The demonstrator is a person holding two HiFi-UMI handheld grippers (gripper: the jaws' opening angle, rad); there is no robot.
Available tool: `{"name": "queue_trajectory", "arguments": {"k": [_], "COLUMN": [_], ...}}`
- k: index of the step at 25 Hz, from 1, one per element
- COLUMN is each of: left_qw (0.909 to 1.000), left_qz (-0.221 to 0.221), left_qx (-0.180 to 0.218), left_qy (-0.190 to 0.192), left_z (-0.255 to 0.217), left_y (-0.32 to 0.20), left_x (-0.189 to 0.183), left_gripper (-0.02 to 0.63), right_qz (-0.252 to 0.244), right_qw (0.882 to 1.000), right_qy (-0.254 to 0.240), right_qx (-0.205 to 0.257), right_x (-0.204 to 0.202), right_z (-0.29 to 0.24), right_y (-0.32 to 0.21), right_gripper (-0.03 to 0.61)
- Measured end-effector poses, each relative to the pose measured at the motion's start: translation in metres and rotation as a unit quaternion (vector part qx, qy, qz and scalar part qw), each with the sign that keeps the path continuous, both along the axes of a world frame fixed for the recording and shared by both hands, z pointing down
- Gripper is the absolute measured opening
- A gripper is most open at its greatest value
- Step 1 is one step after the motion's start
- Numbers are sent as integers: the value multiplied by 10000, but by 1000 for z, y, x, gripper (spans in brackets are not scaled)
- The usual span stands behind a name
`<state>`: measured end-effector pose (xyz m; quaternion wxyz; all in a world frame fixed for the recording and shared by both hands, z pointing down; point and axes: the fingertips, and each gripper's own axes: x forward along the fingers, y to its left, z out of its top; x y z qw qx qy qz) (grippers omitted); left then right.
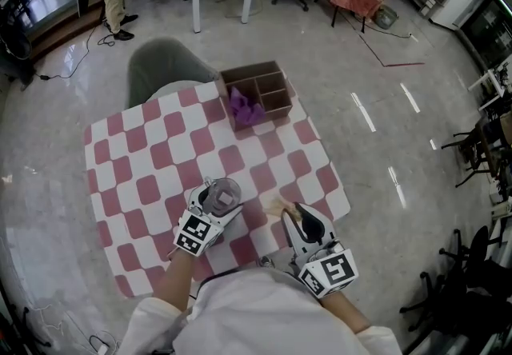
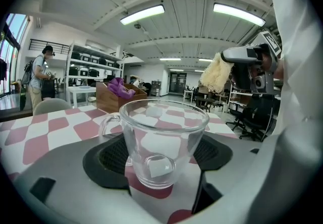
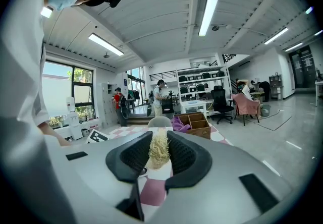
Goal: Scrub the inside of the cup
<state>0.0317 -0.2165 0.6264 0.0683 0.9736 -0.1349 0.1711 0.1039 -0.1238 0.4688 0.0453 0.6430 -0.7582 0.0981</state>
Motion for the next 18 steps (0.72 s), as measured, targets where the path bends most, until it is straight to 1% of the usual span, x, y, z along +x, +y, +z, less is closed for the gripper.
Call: {"name": "queue_trajectory", "arguments": {"k": [10, 15, 18], "left_qw": [10000, 9998, 9995], "left_qz": [-16, -46, 20], "left_qx": [49, -1, 55], "left_qy": [-73, -217, -312], "left_z": [2, 3, 0], "left_y": [0, 1, 5], "left_x": [1, 0, 1], "left_gripper": [364, 364, 364], "right_qz": [-127, -240, -294], "right_qw": [9999, 9997, 9994], "right_qy": [4, 4, 21], "right_qx": [44, 102, 189], "right_x": [-1, -5, -6], "right_z": [-3, -8, -16], "right_y": [-3, -2, -1], "right_gripper": [104, 104, 104]}}
